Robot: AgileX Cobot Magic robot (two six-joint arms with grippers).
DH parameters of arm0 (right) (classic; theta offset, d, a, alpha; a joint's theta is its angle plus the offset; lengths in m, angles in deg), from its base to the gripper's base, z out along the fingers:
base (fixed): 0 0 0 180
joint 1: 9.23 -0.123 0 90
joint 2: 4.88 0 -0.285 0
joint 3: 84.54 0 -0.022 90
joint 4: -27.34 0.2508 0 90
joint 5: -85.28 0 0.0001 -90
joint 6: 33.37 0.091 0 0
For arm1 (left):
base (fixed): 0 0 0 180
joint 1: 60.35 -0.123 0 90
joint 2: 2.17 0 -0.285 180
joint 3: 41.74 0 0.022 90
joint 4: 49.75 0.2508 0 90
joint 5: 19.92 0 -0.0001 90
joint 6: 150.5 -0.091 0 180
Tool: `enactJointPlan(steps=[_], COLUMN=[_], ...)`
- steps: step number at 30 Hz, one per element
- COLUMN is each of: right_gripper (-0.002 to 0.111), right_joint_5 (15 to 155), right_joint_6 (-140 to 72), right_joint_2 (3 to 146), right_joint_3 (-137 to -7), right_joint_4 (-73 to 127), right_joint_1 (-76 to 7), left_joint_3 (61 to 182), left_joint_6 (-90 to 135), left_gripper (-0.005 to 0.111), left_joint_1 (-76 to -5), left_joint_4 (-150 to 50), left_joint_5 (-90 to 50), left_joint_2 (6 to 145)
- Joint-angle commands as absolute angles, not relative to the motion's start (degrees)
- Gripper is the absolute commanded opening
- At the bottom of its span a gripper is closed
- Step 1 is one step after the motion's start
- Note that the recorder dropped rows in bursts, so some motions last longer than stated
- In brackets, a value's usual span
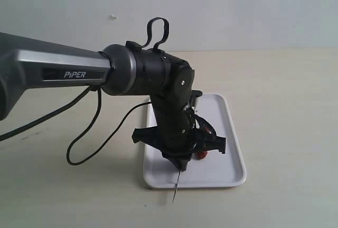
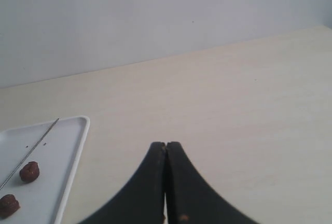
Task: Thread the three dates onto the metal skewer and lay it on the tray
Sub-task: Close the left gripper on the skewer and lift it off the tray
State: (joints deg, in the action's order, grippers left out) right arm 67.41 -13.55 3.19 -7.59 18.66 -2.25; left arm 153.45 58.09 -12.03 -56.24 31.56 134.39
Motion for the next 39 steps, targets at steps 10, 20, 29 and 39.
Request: enactJointPlan(steps=[10, 20, 29, 39], right_gripper=[0.000, 0.000, 0.000, 0.000], right_joint_5=[67.9, 67.9, 67.9, 67.9], right_joint_6=[-13.7, -13.7, -13.7, -13.7], right_joint_2=[2.9, 2.9, 2.9, 2.9], right_joint_3=[-7.3, -7.3, -7.3, -7.3], right_joint_4=[18.3, 18.3, 18.3, 18.3], right_joint_1=[-1.9, -1.9, -1.9, -1.9], left_joint_3=[154.4, 154.7, 154.7, 154.5], left_joint_6=[54.7, 52.3, 51.9, 37.1], left_gripper=[0.000, 0.000, 0.000, 0.000], left_joint_1=[-11.8, -11.8, -13.8, -15.9], left_joint_4=[-56.0, -53.4, -52.6, -50.3], left_joint_5=[34.5, 33.5, 37.7, 42.6], left_joint_2=[133.6, 129.8, 126.8, 125.0])
